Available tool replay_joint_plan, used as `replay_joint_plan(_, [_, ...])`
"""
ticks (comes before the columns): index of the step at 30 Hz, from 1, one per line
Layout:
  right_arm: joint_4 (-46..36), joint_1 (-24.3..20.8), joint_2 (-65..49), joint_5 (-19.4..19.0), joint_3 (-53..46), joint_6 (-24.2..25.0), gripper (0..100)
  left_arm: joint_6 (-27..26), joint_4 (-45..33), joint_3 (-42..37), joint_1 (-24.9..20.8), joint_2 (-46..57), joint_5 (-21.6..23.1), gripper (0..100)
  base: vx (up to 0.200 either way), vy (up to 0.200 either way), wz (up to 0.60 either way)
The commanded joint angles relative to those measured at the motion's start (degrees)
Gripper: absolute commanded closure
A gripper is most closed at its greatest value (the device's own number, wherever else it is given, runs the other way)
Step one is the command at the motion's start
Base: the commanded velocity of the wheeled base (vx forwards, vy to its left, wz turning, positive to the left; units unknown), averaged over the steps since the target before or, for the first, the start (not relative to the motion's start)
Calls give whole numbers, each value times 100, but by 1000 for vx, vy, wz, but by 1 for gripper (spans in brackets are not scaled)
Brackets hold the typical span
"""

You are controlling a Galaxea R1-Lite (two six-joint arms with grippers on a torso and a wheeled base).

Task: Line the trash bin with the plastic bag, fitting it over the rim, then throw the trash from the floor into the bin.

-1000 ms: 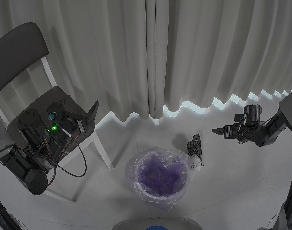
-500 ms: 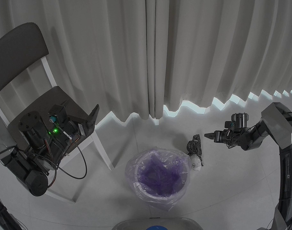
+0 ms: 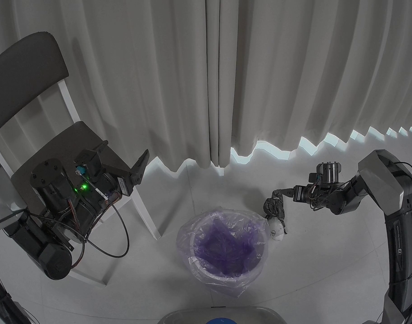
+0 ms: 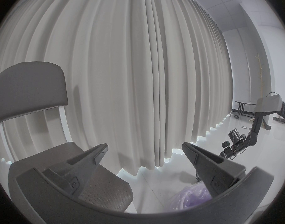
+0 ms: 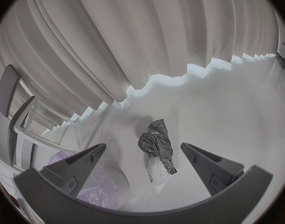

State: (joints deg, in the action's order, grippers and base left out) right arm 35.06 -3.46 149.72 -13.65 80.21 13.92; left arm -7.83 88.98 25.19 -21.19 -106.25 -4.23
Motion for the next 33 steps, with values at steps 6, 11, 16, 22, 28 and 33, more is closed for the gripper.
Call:
replay_joint_plan(6, [-8, 3, 57, 3, -23, -3, 0, -8, 102, -102, 1, 43, 1, 0, 200, 0, 0])
replay_joint_plan(11, [-17, 3, 66, 21, -15, -3, 0, -17, 102, -40, 1, 17, -16, 0, 40, 0, 0])
replay_joint_plan(16, [-43, -5, 206, 188, 65, -65, 0, -17, 102, -66, 1, 34, -16, 0, 0, 0, 0])
replay_joint_plan(22, [-272, 3, 584, 276, 539, -434, 0, -8, 102, -75, 1, 26, -8, 0, 0, 0, 0])
replay_joint_plan(28, [-992, -14, 971, 592, 1497, -584, 0, -8, 102, -93, -35, 8, -16, 0, 0, 0, 0])
replay_joint_plan(33, [-1230, -128, 1208, 741, 1937, -610, 0, -8, 102, -93, -43, -9, -16, 0, 0, 0, 0])
